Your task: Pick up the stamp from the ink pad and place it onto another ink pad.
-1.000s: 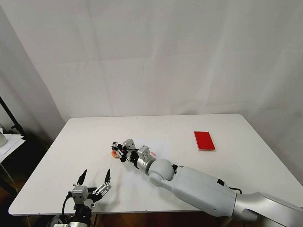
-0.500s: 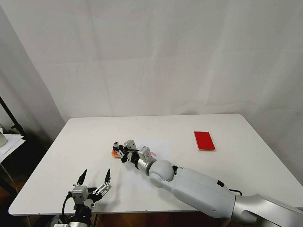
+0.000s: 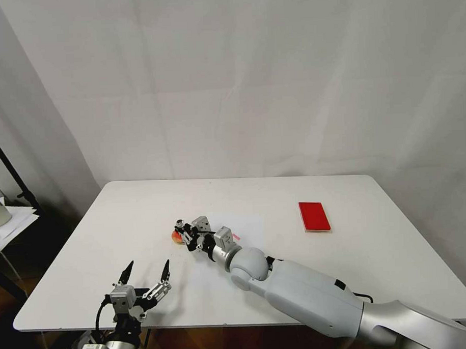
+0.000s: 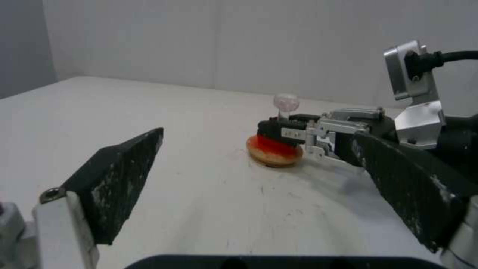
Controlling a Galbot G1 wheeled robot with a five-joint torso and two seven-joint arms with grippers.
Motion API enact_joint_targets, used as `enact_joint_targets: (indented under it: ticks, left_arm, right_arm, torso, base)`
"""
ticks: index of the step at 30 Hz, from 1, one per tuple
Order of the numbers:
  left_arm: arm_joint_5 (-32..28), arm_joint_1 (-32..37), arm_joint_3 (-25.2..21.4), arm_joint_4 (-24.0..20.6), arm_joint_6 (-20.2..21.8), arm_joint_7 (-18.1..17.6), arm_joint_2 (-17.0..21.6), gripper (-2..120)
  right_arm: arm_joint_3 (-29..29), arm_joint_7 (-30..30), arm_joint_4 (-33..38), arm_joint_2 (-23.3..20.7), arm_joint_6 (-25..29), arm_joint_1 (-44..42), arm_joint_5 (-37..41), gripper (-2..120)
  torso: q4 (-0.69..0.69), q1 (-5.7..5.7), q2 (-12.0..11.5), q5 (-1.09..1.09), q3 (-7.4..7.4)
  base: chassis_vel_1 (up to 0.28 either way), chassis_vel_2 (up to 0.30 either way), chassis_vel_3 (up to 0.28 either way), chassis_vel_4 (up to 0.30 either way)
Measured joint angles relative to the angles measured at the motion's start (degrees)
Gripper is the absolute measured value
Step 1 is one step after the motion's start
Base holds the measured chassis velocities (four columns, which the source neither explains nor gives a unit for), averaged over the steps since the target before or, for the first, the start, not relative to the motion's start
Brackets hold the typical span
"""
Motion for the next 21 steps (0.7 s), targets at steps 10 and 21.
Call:
enact_joint_targets:
  ticks: [10,21]
  left_arm:
    - [0.00,0.00,0.00,0.00,0.00,0.00,0.00,100]
    - [0.00,0.00,0.00,0.00,0.00,0.00,0.00,100]
  right_arm:
    - [0.11,1.50,1.33,-0.07,-0.37,0.06,0.85,58]
    - [-0.34,1.60,2.34,-0.05,-0.48,-0.09,0.86,97]
  torso:
    - [0.00,0.00,0.00,0.00,0.00]
    - [0.00,0.00,0.00,0.00,0.00]
  base:
    - [0.000,0.000,0.000,0.000]
    - [0.000,0.000,0.000,0.000]
